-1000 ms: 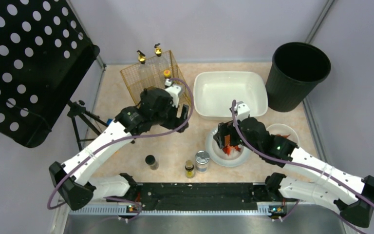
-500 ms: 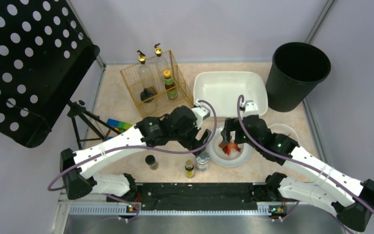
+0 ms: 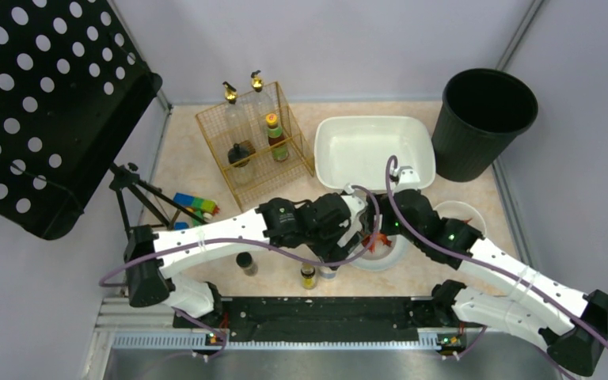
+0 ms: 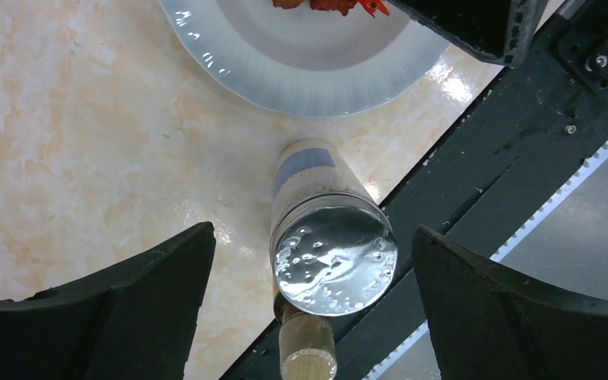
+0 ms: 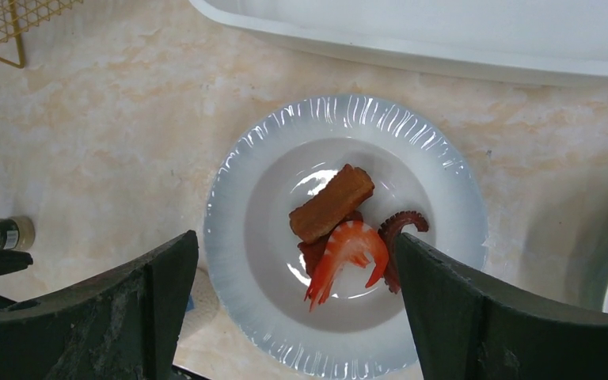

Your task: Clear the kitchen counter

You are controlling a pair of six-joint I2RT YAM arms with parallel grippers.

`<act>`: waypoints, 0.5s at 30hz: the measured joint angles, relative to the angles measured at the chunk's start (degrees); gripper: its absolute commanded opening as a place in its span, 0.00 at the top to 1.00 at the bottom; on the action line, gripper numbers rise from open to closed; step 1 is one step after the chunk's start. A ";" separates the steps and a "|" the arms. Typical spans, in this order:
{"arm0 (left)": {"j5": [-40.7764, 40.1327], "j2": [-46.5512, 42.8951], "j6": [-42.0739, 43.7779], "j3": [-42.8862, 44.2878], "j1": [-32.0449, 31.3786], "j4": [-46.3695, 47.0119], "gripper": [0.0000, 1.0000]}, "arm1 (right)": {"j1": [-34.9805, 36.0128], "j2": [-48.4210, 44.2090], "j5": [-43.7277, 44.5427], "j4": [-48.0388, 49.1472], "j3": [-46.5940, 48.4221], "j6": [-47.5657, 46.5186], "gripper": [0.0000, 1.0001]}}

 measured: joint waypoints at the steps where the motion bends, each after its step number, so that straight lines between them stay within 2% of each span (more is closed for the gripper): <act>1: -0.24 0.66 -0.09 0.35 -0.31 -0.46 0.01 | 0.00 0.00 0.00 0.04 -0.15 0.11 0.07; 8: -1.49 4.46 -1.31 1.75 -2.54 -2.91 0.02 | 0.00 -0.04 0.00 0.02 -0.35 0.28 0.07; 15: -2.38 5.35 -2.29 2.19 -3.82 -4.37 0.09 | 0.00 -0.22 -0.02 0.24 -0.79 0.33 0.07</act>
